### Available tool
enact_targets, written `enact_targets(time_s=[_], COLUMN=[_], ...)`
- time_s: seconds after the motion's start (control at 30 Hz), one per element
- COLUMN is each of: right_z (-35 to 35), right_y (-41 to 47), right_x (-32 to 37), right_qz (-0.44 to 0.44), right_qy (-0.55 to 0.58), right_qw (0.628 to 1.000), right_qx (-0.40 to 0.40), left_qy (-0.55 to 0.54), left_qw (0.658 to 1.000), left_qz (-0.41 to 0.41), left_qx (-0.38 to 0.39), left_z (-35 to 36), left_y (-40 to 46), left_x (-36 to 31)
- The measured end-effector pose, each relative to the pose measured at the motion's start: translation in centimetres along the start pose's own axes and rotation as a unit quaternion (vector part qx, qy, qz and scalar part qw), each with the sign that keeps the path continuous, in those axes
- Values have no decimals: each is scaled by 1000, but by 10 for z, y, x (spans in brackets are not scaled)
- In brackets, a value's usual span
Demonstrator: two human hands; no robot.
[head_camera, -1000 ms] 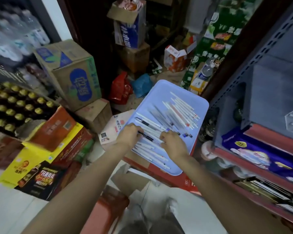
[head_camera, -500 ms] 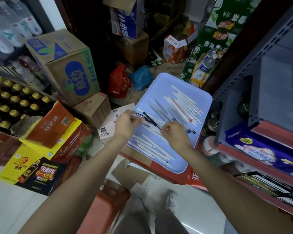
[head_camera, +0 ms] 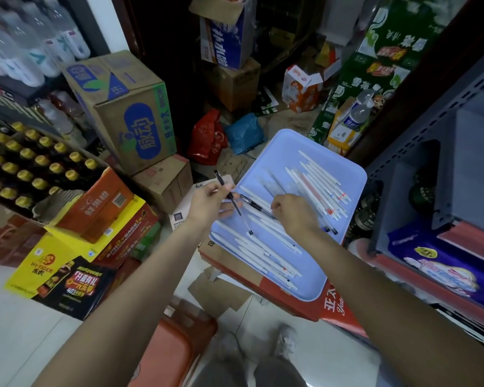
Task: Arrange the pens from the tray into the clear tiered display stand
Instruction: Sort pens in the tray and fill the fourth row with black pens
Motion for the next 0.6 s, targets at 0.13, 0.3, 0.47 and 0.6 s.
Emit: enact_targets(time_s=[0.13,0.3,0.47,0.6], right_z=[3,6,8,7], right_y=[4,-2,-7,-6], right_x=[20,40,53,52], right_qz=[-37,-105,-134,-134], right_qy=[-118,-193,-239,-252], right_qw=[992,975,962,958], right_qx=[20,16,5,1], left_qy=[-19,-29,-36,-61], left_qw=[1000,1000,999,998], left_qz=[0,-3,-15,-26], left_qx=[-3,-5,-16,-16], left_z=[-6,-9,-10,-11], left_y=[1,0,-3,-7], left_x=[-2,0,1,4])
Point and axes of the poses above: each hand's wrist, its own y-axis towards the middle knuckle, its own z-axis out of the palm, x = y × z, the point moved 10 cm from there along y, towards the middle knuckle, and after that the axes turned 2 degrees about z, right-handed, at the moved point
